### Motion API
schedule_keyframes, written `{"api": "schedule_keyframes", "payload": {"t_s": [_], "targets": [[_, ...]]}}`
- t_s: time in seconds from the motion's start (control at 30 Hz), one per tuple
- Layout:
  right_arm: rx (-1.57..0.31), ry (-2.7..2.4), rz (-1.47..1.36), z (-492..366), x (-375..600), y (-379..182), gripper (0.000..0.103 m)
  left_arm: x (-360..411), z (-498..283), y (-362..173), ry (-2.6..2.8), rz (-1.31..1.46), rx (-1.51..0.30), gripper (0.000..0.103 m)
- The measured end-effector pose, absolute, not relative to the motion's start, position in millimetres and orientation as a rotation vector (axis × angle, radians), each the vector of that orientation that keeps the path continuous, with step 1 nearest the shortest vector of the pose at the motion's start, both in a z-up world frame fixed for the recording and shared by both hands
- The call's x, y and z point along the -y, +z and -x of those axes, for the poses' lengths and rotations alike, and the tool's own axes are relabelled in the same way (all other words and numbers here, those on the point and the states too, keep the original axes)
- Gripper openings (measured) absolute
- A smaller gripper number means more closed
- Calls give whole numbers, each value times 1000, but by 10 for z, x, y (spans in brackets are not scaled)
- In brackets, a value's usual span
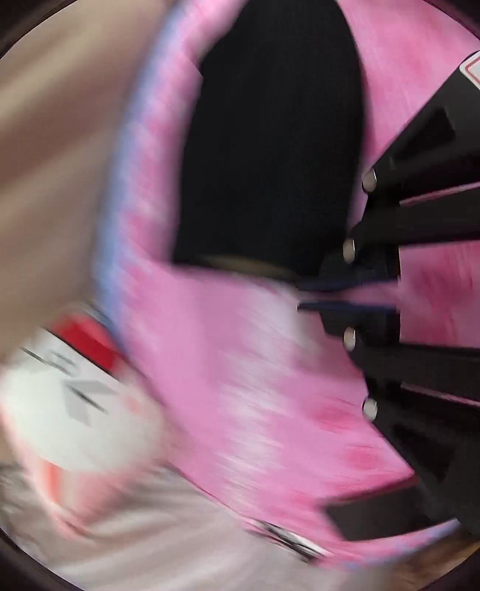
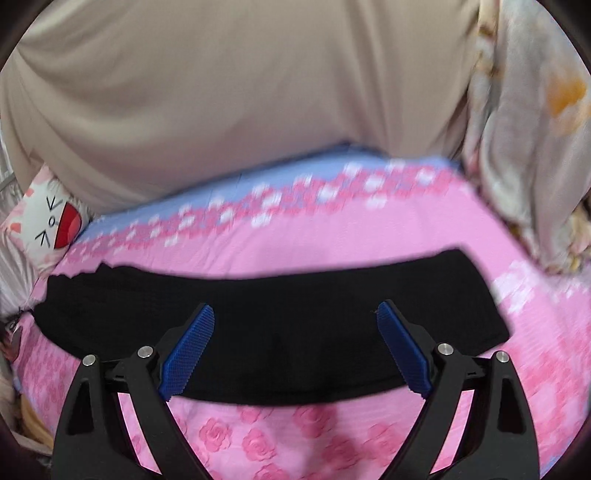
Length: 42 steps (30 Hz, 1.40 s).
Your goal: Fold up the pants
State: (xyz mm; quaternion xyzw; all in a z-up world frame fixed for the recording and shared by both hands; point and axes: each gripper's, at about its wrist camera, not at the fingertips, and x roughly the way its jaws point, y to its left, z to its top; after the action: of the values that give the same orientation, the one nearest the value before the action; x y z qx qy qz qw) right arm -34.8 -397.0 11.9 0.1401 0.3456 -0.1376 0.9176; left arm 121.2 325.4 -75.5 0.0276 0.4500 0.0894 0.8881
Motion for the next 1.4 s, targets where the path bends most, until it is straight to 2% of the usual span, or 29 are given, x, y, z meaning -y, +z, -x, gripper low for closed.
{"api": "schedule_keyframes", "payload": {"t_s": [0.03,0.17,0.2,0.27,0.33,0.4,0.5,0.6,0.63,0.73,0.83,0.9,0.93,1.0,1.13,1.17,1.2,1.27,1.4], "targets": [[-725,-257,-299,309,3915,73,88,-3288,-1088,-754,195,-40,-867,7],[-773,-97,-232,80,3402,-8,88,-3459,-799,-585,169,147,-828,7],[-780,-56,-199,36,3253,-18,89,-3457,-752,-533,170,158,-819,10],[-798,21,-106,-72,2882,-58,94,-3397,-716,-465,140,179,-807,30],[-819,78,-37,-164,2606,-128,94,-3267,-755,-338,112,195,-771,59],[-846,118,19,-262,2363,-229,94,-3081,-825,-242,45,221,-720,69],[-855,153,45,-287,2215,-295,94,-2827,-1142,-221,-6,209,-727,73],[-835,95,46,-184,2396,-215,94,-2717,-1477,-564,113,116,-915,71],[-832,63,25,-170,2533,-149,94,-2695,-1487,-660,142,63,-926,74],[-795,83,-40,-298,2717,78,94,-2590,-1403,-661,147,-14,-888,74],[-755,197,-9,-812,2518,287,92,-2584,-1432,-683,167,-15,-880,75],[-793,297,9,-1297,2267,237,81,-2628,-1418,-696,173,15,-877,76],[-814,339,16,-1518,2132,174,79,-2649,-1418,-707,172,23,-876,76],[-894,424,52,-2026,1824,-58,66,-2682,-1368,-726,168,29,-872,76],[-1020,511,109,-2677,1378,-486,65,-2708,-1334,-746,156,41,-859,77],[-1034,537,125,-2757,1255,-554,58,-2707,-1333,-748,156,41,-858,77],[-1041,563,136,-2793,1180,-582,35,-2706,-1336,-752,157,41,-856,78],[-1019,557,252,-2819,981,-575,9,-2708,-1339,-751,157,40,-855,78],[-923,471,239,-2950,1124,-366,7,-2723,-1339,-756,153,51,-852,79]]}}
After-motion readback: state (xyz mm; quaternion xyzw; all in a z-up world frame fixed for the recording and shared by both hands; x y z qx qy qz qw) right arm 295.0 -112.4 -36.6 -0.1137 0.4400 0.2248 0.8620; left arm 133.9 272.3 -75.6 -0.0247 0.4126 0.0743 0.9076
